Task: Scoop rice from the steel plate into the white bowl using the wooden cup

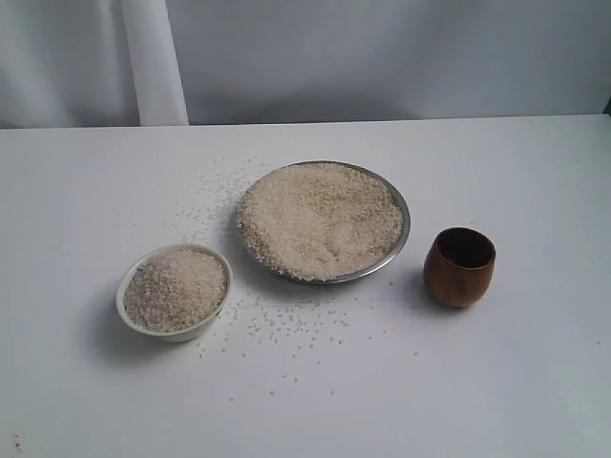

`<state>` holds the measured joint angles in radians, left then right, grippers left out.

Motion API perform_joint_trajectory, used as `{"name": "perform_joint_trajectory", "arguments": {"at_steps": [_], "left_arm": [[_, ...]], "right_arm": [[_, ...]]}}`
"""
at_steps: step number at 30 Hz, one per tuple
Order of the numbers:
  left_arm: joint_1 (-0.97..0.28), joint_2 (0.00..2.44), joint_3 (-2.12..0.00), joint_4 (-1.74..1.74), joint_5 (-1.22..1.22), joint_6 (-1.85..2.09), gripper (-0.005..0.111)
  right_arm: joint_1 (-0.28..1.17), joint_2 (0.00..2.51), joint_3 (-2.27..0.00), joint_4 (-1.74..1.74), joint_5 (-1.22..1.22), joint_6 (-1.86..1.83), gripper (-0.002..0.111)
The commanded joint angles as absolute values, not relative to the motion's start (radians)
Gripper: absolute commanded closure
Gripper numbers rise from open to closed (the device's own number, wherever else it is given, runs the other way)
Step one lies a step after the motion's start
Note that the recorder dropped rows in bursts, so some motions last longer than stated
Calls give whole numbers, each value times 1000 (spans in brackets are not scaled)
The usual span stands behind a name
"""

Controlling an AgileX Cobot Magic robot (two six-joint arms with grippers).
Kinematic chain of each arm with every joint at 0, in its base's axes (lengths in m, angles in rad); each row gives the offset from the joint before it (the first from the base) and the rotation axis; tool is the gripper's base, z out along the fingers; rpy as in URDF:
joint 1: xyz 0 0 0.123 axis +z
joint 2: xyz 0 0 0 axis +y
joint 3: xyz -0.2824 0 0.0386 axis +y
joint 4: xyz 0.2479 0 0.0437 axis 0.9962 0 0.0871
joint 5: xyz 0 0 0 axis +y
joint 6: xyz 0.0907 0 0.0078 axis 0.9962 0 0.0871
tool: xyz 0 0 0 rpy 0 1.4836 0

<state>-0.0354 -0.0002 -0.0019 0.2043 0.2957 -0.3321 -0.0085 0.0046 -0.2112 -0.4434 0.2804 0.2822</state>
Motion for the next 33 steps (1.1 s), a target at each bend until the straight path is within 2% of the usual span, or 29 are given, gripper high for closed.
{"name": "perform_joint_trajectory", "arguments": {"at_steps": [1, 10, 21, 33], "left_arm": [[-41, 0, 0, 199, 287, -336, 107], [-41, 0, 0, 199, 287, -336, 107], [-41, 0, 0, 199, 287, -336, 107], [-41, 0, 0, 199, 287, -336, 107]], "right_arm": [[-38, 0, -145, -459, 273, 189, 108], [-38, 0, -114, -232, 266, 56, 108], [-38, 0, 0, -190, 216, 73, 108], [-38, 0, 0, -181, 275, 75, 108]]}}
